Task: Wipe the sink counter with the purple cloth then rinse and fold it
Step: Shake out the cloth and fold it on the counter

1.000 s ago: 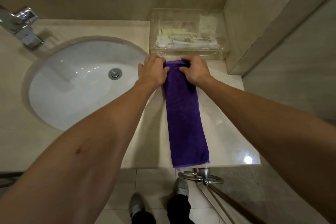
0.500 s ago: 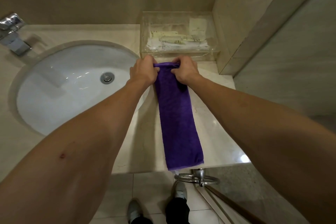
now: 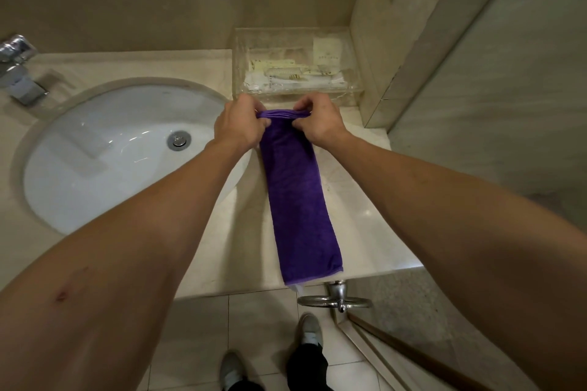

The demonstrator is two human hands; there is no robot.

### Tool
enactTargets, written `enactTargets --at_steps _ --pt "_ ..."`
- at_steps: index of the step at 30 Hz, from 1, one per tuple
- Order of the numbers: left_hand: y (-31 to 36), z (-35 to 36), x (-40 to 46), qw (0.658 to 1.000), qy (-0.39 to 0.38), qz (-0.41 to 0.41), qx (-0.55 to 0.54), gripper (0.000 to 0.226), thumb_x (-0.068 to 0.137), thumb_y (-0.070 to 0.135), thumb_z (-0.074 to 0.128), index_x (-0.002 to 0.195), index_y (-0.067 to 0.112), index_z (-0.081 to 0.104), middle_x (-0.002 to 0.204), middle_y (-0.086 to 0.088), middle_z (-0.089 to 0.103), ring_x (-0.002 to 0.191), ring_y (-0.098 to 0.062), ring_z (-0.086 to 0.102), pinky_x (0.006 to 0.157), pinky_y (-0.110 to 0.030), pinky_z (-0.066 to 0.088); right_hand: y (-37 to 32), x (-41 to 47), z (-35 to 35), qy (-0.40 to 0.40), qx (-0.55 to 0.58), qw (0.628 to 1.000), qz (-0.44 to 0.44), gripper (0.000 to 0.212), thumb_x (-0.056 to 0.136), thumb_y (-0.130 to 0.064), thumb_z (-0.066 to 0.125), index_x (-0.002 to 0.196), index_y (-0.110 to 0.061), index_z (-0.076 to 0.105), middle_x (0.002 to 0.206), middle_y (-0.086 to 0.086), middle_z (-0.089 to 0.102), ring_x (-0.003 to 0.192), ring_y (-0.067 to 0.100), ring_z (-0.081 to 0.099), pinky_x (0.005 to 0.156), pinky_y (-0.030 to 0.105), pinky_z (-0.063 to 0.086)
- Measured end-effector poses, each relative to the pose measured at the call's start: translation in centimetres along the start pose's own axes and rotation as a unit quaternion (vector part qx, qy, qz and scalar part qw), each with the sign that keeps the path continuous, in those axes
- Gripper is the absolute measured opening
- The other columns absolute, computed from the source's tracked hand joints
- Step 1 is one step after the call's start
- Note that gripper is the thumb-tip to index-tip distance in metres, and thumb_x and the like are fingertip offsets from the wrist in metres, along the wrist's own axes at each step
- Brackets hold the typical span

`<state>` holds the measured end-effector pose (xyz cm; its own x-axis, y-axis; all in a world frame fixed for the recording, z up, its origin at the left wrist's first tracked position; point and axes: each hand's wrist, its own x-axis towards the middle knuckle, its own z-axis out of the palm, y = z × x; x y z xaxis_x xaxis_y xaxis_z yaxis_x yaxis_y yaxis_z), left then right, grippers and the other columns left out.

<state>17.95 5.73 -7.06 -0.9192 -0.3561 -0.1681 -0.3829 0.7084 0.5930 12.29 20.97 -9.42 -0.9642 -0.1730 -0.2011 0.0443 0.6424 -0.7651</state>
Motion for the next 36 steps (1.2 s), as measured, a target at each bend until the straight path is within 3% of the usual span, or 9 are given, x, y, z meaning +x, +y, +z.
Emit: enactTargets --at_steps 8,14,22,28,36 --pt "0.6 -1.1 -3.6 0.999 0.009 0.04 0.013 0.016 0.09 0.021 0.073 0.105 0.019 0.072 0.108 -0.003 0.069 0.106 -0.026 0.06 0.085 -0.039 0.049 0.2 -3.9 -1.9 0.007 -0.01 0.998 -0.055 0.024 0.083 -0.002 0.074 0.099 -0.017 0.063 0.097 -0.003 0.063 0.092 0.015 0.063 0.083 0.028 0.055" --pt "0.8 -1.9 -7.2 0.997 -0.005 0.069 0.035 0.015 0.088 0.02 0.074 0.104 0.021 0.073 0.109 -0.003 0.069 0.106 -0.027 0.06 0.089 -0.042 0.051 0.5 -7.7 -3.4 -0.005 -0.065 0.992 -0.111 0.021 0.082 -0.003 0.075 0.091 -0.019 0.064 0.091 -0.006 0.064 0.09 0.013 0.061 0.079 0.028 0.052" --pt "-0.3 -1.8 -11.8 0.991 -0.044 0.095 0.08 0.016 0.086 0.021 0.077 0.1 0.024 0.073 0.104 0.0 0.071 0.096 -0.024 0.064 0.079 -0.037 0.051 1.5 -11.9 -4.1 -0.052 -0.142 0.978 -0.147 0.02 0.083 -0.006 0.075 0.096 -0.018 0.066 0.094 -0.003 0.066 0.091 0.018 0.063 0.081 0.034 0.054" --pt "-1.7 0.5 -13.9 0.985 -0.09 0.103 0.106 0.015 0.085 0.017 0.075 0.097 0.025 0.072 0.103 0.003 0.069 0.096 -0.022 0.064 0.079 -0.036 0.051 4.4 -13.3 -3.1 -0.115 -0.244 0.949 -0.161 0.022 0.083 -0.013 0.074 0.095 -0.025 0.06 0.096 -0.002 0.063 0.091 0.021 0.059 0.082 0.04 0.053" --pt "-3.3 2.9 -14.2 0.981 -0.111 0.117 0.108 0.023 0.083 0.008 0.068 0.102 0.021 0.069 0.107 0.0 0.065 0.096 -0.021 0.062 0.074 -0.033 0.049 5.6 -13.1 -2.9 -0.184 -0.28 0.919 -0.207 0.025 0.078 -0.014 0.073 0.099 -0.021 0.06 0.105 -0.006 0.056 0.1 0.016 0.051 0.084 0.033 0.049"
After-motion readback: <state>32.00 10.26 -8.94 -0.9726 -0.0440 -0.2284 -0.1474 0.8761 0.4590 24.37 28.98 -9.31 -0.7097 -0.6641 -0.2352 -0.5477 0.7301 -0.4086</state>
